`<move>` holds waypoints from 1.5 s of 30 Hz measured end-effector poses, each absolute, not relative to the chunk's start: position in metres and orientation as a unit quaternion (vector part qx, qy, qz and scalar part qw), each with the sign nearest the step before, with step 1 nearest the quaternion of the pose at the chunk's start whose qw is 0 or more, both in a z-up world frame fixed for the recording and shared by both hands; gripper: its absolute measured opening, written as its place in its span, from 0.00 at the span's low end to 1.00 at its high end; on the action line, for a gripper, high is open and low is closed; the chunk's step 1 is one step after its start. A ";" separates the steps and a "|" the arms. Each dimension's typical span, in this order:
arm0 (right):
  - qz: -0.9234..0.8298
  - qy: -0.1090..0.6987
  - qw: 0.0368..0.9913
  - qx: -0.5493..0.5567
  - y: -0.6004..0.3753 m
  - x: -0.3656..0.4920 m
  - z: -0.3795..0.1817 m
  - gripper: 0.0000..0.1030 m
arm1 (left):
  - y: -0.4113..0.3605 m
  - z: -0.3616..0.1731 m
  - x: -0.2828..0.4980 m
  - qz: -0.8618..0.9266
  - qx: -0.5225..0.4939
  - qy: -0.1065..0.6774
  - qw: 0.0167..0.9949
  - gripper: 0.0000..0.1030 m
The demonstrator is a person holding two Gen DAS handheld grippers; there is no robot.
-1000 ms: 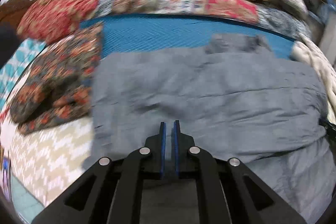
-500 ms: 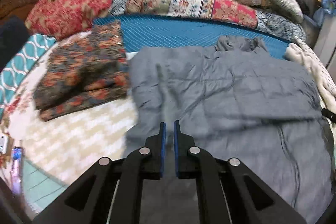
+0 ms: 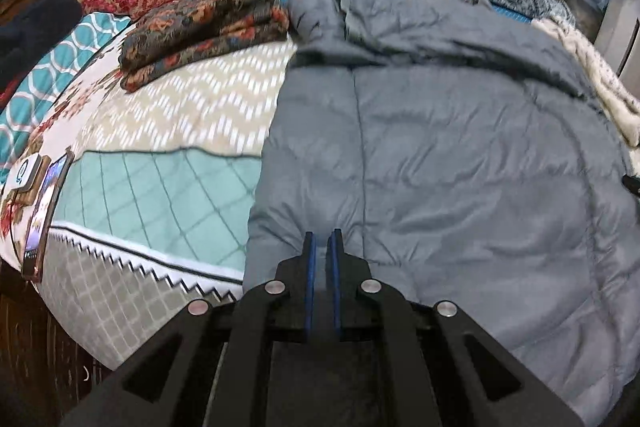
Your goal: Fold large clothes
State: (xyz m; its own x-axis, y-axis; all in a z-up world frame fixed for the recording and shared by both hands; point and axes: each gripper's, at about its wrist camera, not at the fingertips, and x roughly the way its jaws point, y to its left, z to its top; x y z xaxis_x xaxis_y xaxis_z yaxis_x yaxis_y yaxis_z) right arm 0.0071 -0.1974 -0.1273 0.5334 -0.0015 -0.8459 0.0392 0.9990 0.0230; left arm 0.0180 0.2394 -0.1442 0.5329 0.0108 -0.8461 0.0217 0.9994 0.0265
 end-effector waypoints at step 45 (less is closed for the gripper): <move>0.094 0.434 0.895 0.046 -0.155 -0.059 -0.079 0.61 | 0.336 -0.110 -0.059 -0.038 -0.112 0.492 0.863 0.00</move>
State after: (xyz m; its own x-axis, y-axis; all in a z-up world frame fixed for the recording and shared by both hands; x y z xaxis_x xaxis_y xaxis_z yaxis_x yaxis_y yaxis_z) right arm -0.0586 -0.1549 -0.0786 0.6056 0.2088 -0.7679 -0.1281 0.9780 0.1649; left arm -0.0590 0.3362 -0.1099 0.5138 -0.1761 -0.8397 -0.0444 0.9719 -0.2310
